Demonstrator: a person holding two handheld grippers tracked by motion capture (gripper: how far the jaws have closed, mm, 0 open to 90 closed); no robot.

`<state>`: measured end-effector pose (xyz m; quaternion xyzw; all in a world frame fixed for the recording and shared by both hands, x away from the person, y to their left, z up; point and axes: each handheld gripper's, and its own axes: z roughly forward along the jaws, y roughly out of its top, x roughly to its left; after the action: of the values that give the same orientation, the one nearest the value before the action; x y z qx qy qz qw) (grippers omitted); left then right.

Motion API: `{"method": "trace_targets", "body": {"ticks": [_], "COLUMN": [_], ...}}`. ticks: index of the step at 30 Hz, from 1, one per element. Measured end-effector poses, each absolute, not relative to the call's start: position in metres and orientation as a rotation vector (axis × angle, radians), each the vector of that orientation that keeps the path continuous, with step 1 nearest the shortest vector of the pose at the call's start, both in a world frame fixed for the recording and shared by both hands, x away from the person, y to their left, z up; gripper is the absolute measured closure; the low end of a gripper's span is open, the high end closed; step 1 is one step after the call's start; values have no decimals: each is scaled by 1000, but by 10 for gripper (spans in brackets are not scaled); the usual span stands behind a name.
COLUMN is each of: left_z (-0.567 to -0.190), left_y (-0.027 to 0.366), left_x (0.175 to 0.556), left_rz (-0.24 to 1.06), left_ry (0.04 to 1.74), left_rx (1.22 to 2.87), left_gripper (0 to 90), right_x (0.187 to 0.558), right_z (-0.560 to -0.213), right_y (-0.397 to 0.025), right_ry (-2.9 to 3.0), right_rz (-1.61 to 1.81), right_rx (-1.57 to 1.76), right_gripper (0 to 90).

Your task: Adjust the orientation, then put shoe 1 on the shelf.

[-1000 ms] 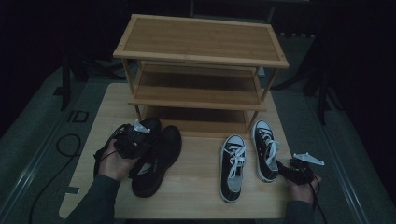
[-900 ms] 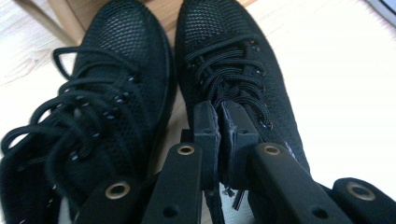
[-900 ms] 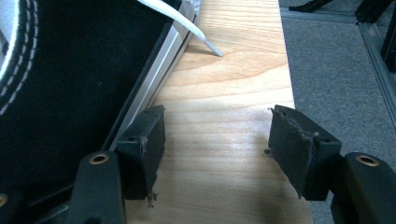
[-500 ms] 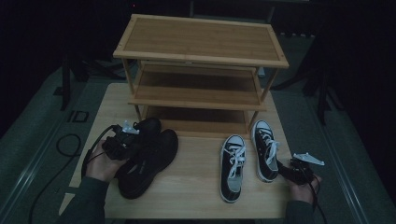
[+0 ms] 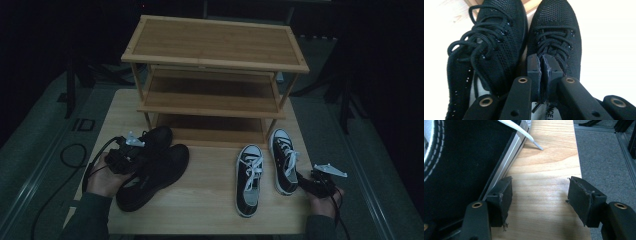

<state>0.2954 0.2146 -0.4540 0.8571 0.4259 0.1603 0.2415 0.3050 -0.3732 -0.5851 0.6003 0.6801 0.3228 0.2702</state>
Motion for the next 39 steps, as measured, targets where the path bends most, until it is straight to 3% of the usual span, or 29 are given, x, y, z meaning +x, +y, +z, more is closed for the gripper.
{"method": "trace_targets", "body": {"ticks": [6, 12, 28, 39], "left_z": [-455, -452, -443, -453], "left_y": [216, 224, 247, 253], "left_x": [294, 292, 289, 288], "left_rz": [434, 434, 488, 398], "left_ry": [1163, 1176, 1238, 1232], "left_rx": [2336, 2294, 2215, 2222], "left_gripper": [800, 624, 461, 304], "right_x": [305, 305, 305, 305], "right_z": [-585, -585, -585, -585], "right_y": [-373, -373, -373, -373], "right_ry": [1832, 1833, 1832, 1832], "right_rz": [870, 870, 870, 869], "right_rx": [1618, 1618, 1618, 1618], "right_gripper": [358, 358, 358, 358]}}
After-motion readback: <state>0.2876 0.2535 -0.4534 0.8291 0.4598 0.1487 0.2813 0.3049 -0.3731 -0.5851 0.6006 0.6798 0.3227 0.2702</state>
